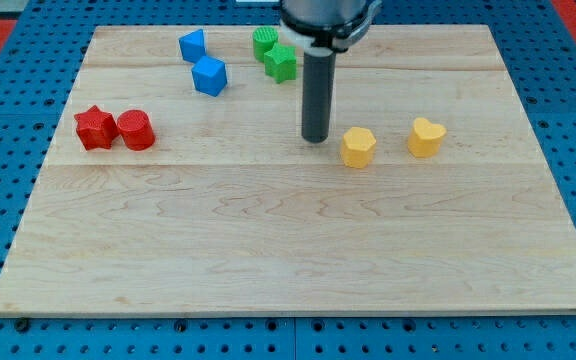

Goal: Push the yellow blocks together slightly towards the right edge of the board

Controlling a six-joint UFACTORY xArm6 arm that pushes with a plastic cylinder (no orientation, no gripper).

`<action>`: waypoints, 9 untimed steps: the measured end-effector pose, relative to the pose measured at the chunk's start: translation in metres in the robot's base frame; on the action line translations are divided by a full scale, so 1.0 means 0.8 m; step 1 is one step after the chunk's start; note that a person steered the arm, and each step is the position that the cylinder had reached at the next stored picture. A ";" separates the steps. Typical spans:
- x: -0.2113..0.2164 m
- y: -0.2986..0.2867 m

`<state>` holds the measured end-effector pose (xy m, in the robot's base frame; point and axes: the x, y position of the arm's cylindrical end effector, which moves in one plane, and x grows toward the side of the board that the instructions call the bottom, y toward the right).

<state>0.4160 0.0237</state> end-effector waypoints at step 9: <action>-0.025 -0.203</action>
<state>0.3963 -0.1386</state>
